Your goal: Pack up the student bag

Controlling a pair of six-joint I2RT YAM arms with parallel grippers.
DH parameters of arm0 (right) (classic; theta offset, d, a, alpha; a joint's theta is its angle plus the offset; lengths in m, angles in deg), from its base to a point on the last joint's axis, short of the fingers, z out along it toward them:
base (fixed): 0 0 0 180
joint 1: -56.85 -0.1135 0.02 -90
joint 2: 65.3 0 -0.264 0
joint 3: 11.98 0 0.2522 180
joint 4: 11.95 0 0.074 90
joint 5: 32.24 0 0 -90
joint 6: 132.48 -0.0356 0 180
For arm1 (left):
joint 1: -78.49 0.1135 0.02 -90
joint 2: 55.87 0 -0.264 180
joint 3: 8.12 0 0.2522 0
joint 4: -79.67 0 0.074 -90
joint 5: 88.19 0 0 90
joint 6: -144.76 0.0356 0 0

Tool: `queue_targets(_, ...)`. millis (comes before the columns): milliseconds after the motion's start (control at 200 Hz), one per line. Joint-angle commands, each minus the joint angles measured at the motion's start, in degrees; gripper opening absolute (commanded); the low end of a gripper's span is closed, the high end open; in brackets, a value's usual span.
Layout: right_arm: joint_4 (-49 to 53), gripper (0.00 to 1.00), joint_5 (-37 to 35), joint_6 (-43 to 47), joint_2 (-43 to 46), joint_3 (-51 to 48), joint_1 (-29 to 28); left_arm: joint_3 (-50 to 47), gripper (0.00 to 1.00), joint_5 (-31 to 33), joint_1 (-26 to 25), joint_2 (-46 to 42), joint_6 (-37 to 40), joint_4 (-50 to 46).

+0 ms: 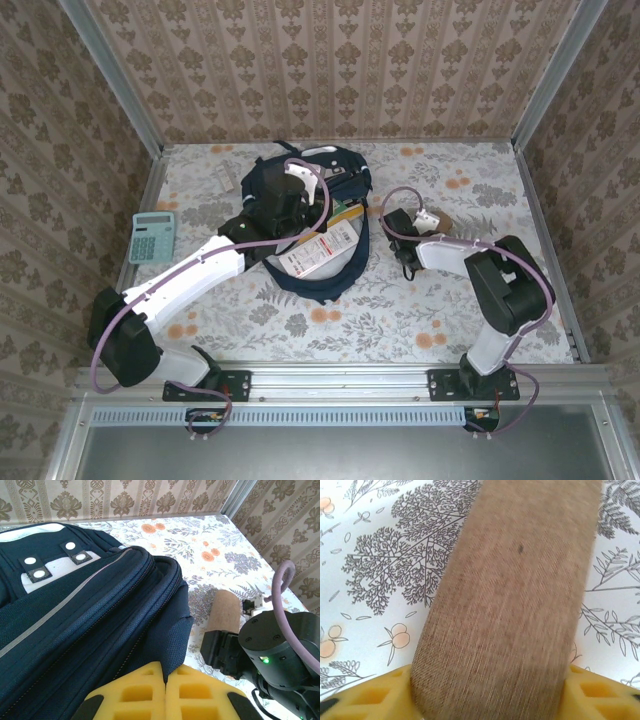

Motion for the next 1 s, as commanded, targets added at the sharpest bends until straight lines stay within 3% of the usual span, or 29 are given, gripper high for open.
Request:
queue_targets(0, -0.3, 0.43, -1.5, 2.9, 2.8, -1.1, 0.3, 2.1, 0.02, -2.1, -0.5, -3.5, -0.6, 3.5)
queue_targets(180, -2.7, 0.45, -0.7, 5.2, 10.2, -5.9, -1.5, 2.0, 0.03, -1.8, -0.5, -3.4, -0.4, 3.5)
queue_targets(375, -5.8, 0.46, -0.6, 10.3, 24.2, -12.3, -8.2, 2.2, 0.03, -1.5, -0.3, -3.1, -0.3, 3.3)
queue_targets(610, -11.2, 0.45, 10.0, 16.7, 35.5, -17.6, -15.4, 3.6, 0.03, -0.8, -0.2, -3.3, 0.1, 1.1)
queue_targets(760, -16.1, 0.45, 18.2, 19.2, 34.4, -17.4, -20.2, 5.6, 0.03, 0.5, -0.1, -3.6, 0.4, -1.1)
queue_targets(995, -25.2, 0.46, 25.1, 21.4, 23.6, -12.6, -25.8, 11.6, 0.04, 0.5, -0.3, -2.8, 1.2, -5.2)
